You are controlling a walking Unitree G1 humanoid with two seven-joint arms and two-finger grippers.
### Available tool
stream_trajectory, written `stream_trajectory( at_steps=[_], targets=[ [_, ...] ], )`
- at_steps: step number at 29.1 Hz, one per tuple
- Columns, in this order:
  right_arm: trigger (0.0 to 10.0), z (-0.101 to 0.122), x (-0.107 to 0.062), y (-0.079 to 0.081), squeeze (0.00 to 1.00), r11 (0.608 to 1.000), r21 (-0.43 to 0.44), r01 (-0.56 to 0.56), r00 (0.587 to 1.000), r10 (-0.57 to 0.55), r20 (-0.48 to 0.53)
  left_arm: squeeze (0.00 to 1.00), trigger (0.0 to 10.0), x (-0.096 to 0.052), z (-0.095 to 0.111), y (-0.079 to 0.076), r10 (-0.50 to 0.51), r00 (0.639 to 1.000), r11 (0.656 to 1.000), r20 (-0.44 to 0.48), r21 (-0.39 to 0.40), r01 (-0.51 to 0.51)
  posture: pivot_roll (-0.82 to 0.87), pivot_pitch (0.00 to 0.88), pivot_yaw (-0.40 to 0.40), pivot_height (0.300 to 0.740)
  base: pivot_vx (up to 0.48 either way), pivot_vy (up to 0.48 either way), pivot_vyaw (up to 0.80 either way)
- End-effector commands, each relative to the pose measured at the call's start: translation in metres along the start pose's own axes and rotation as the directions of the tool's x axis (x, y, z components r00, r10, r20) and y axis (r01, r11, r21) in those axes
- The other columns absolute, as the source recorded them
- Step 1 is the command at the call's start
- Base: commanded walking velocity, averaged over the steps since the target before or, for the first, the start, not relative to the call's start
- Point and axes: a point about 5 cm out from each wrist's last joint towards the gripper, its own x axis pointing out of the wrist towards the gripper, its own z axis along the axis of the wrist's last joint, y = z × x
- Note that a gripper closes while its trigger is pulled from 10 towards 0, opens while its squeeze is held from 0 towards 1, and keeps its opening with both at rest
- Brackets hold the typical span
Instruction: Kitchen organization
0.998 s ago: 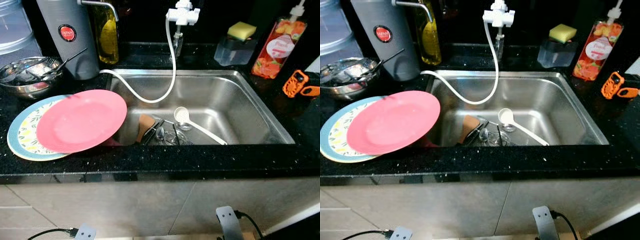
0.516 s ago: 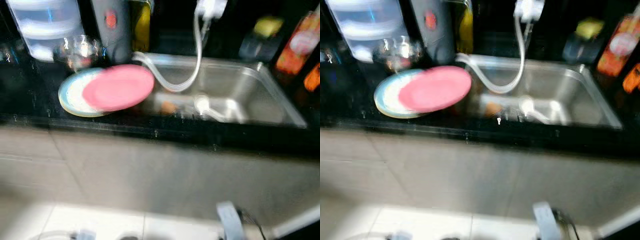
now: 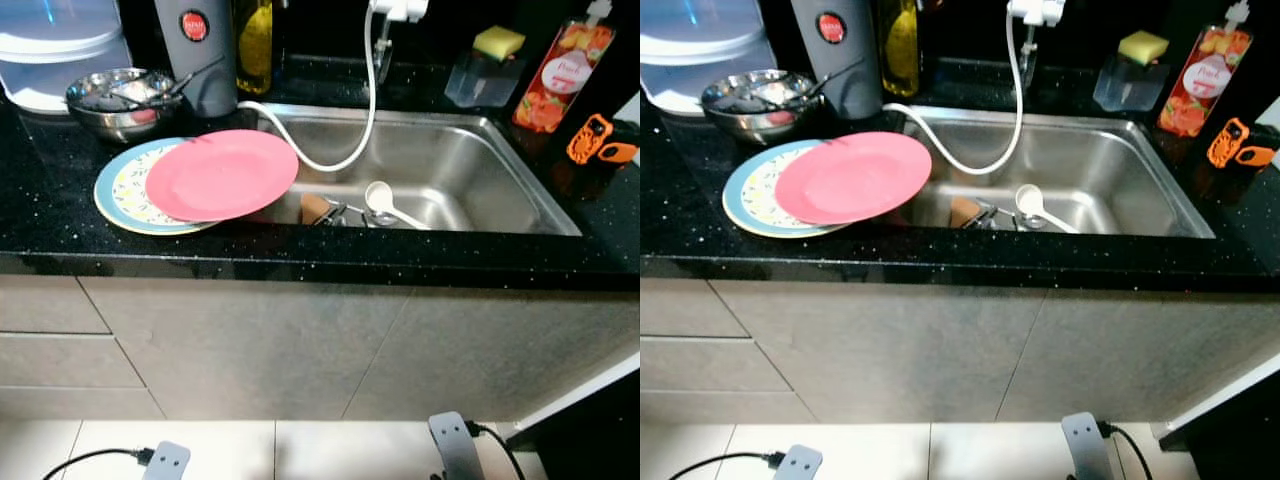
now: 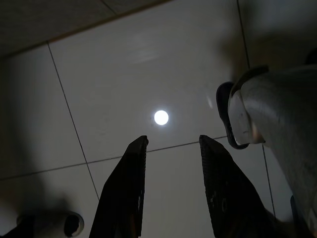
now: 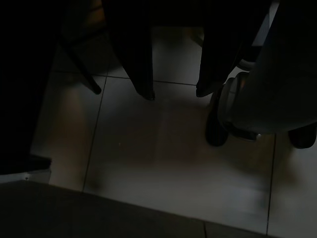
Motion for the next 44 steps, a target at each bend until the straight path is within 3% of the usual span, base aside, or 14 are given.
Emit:
stream_trajectory(
  at_steps=[1,23,30,31,32,34,35,36,37,38,40,41,43,44],
  targets=[
    [10.0,0.002,0.0,-0.002,0.0,1.0,0.003,0.004,1.0,-0.004,0.01,0.0,10.0,-0.002,-0.007,0.003,0.004,1.0,1.0,-0.026,0.003,-0.004,0.14,0.0,-0.064,0.74,0.0,0.0,0.0],
    [10.0,0.021,0.003,0.0,0.0,1.0,0.031,0.0,0.996,-0.002,0.087,0.0,10.0,-0.005,-0.015,0.005,0.04,0.998,0.999,-0.039,-0.032,-0.041,0.16,0.0,-0.085,0.74,0.0,0.0,0.0],
    [10.0,0.061,0.003,-0.018,0.0,0.984,0.174,0.046,0.965,-0.089,0.248,0.0,10.0,0.001,0.027,0.008,0.1,0.977,0.994,0.188,-0.059,-0.091,0.18,0.0,-0.095,0.74,0.0,0.0,0.0],
    [10.0,0.08,0.001,-0.024,0.0,0.973,0.227,0.051,0.937,-0.125,0.326,0.0,10.0,0.002,0.05,0.014,0.09,0.951,0.994,0.296,-0.083,-0.068,0.18,0.0,-0.102,0.74,0.0,0.0,0.0],
    [10.0,0.086,0.0,-0.026,0.0,0.969,0.242,0.05,0.927,-0.135,0.35,0.0,10.0,0.002,0.057,0.015,0.086,0.94,0.995,0.329,-0.085,-0.061,0.18,0.0,-0.102,0.74,0.0,0.0,0.0],
    [10.0,0.103,-0.003,-0.028,0.0,0.963,0.267,0.036,0.892,-0.152,0.427,0.0,10.0,-0.003,0.084,0.018,0.055,0.878,0.998,0.476,-0.024,-0.05,0.18,0.0,-0.102,0.74,0.0,0.0,0.0],
    [10.0,0.103,-0.003,-0.028,0.0,0.963,0.267,0.036,0.892,-0.152,0.427,0.0,10.0,-0.003,0.084,0.018,0.055,0.878,0.998,0.476,-0.024,-0.05,0.18,0.0,-0.102,0.74,0.0,0.0,0.0],
    [10.0,0.11,-0.005,-0.028,0.0,0.96,0.277,0.037,0.871,-0.167,0.462,0.0,10.0,-0.009,0.104,0.017,0.022,0.817,0.999,0.576,0.015,-0.037,0.19,0.0,-0.11,0.74,0.0,0.0,0.0],
    [10.0,0.109,-0.007,-0.03,0.0,0.943,0.326,0.066,0.859,-0.22,0.463,0.0,10.0,-0.032,0.136,0.008,-0.066,0.702,0.996,0.709,0.092,0.001,0.19,0.0,-0.112,0.74,0.0,0.0,0.0],
    [10.0,0.109,-0.007,-0.03,0.0,0.943,0.326,0.066,0.859,-0.22,0.463,0.0,10.0,-0.032,0.136,0.008,-0.066,0.702,0.996,0.709,0.092,0.001,0.19,0.0,-0.112,0.74,0.0,0.0,0.0],
    [10.0,0.096,-0.008,-0.035,0.0,0.918,0.383,0.101,0.858,-0.275,0.433,0.0,10.0,-0.057,0.151,-0.007,-0.191,0.636,0.978,0.748,0.197,0.062,0.19,0.0,-0.112,0.74,0.0,0.0,0.0],
    [10.0,0.096,-0.008,-0.035,0.0,0.918,0.383,0.101,0.858,-0.275,0.433,0.0,10.0,-0.057,0.151,-0.007,-0.191,0.636,0.978,0.748,0.197,0.062,0.19,0.0,-0.112,0.74,0.0,0.0,0.0],
    [10.0,0.084,-0.012,-0.042,0.0,0.889,0.437,0.138,0.846,-0.335,0.414,0.0,10.0,-0.077,0.151,-0.019,-0.316,0.597,0.942,0.737,0.317,0.107,0.19,0.0,-0.11,0.74,0.0,0.0,0.0],
    [10.0,0.084,-0.012,-0.042,0.0,0.889,0.437,0.138,0.846,-0.335,0.414,0.0,10.0,-0.077,0.151,-0.019,-0.316,0.597,0.942,0.737,0.317,0.107,0.19,0.0,-0.11,0.74,0.0,0.0,0.0]
  ],
)
